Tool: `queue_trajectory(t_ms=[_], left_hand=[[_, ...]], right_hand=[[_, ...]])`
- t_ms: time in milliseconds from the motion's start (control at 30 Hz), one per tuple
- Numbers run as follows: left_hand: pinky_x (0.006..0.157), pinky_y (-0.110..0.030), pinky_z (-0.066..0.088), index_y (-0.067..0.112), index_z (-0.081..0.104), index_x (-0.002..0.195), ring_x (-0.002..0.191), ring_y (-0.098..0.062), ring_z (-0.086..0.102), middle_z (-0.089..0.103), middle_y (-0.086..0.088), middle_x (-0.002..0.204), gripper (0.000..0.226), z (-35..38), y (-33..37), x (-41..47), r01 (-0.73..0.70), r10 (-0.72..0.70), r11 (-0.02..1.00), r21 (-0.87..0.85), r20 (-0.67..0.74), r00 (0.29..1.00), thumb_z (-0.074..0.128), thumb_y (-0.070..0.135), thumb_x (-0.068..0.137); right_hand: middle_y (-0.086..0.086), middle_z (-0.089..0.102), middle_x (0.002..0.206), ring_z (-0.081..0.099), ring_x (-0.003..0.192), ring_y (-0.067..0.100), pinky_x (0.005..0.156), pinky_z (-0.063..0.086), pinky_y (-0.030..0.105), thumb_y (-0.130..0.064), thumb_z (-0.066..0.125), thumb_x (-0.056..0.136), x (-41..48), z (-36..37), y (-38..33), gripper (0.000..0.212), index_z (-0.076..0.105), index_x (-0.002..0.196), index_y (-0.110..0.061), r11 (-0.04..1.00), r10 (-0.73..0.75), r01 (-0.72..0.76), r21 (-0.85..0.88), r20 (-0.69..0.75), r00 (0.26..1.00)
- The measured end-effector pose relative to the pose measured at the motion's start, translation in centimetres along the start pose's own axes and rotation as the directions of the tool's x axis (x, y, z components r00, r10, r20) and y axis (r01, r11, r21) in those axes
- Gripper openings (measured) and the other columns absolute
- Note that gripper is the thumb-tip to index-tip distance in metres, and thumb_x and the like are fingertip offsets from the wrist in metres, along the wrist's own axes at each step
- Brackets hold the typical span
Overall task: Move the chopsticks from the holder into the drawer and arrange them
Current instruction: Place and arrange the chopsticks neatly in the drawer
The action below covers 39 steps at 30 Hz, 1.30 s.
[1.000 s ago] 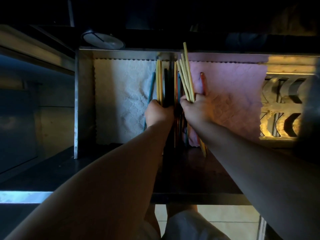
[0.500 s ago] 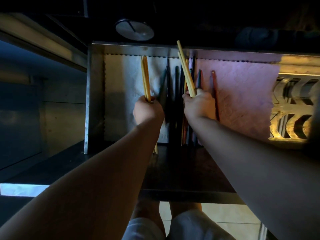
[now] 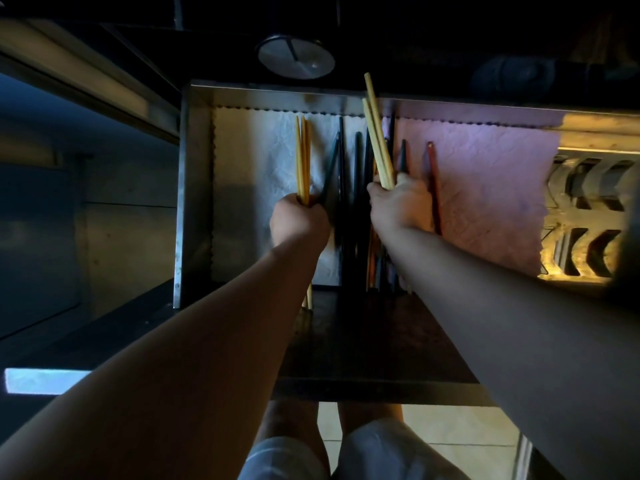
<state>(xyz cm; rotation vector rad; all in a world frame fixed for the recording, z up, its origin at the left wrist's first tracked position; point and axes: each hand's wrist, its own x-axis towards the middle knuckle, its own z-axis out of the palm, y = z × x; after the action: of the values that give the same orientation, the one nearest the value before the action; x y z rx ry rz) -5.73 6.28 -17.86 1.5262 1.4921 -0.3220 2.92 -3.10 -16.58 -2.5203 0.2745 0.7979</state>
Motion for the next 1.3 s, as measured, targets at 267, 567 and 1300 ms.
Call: queue_trajectory(t_ms=[267,567,1300], left_hand=[[0.056,-0.025,0.047,0.014,0.072,0.087,0.069,-0.023,0.067,0.067,-0.002,0.071,0.016,0.2,-0.1,0.0,-0.01,0.01,1.0,0.011,-0.005,1.0,0.058,0.017,0.078],[0.046,-0.022,0.035,0.015,0.07,0.088,0.059,-0.016,0.056,0.058,0.003,0.065,0.015,0.2,0.0,-0.2,-0.012,0.012,1.0,0.001,0.001,1.0,0.057,0.014,0.081],[0.055,-0.023,0.041,0.018,0.072,0.098,0.076,-0.021,0.065,0.066,0.0,0.078,0.022,0.1,0.1,-0.4,-0.017,0.017,1.0,-0.004,-0.008,1.0,0.057,0.014,0.083]], right_hand=[[0.014,0.062,0.122,0.062,0.112,0.029,0.096,0.049,0.039,-0.033,0.063,0.09,-1.2,0.4,-0.7,0.037,0.06,0.115,-0.006,0.996,-0.003,0.007,-0.091,0.044,0.999],[0.009,0.066,0.114,0.066,0.103,0.025,0.083,0.053,0.033,-0.031,0.064,0.087,-0.1,-0.5,-1.7,0.037,0.06,0.113,-0.005,0.985,0.036,-0.029,-0.171,0.037,0.999],[0.002,0.064,0.124,0.062,0.111,0.019,0.079,0.041,0.02,-0.036,0.061,0.084,-0.5,-0.5,-1.8,0.036,0.065,0.112,-0.014,0.977,0.04,-0.026,-0.213,0.062,0.997]])
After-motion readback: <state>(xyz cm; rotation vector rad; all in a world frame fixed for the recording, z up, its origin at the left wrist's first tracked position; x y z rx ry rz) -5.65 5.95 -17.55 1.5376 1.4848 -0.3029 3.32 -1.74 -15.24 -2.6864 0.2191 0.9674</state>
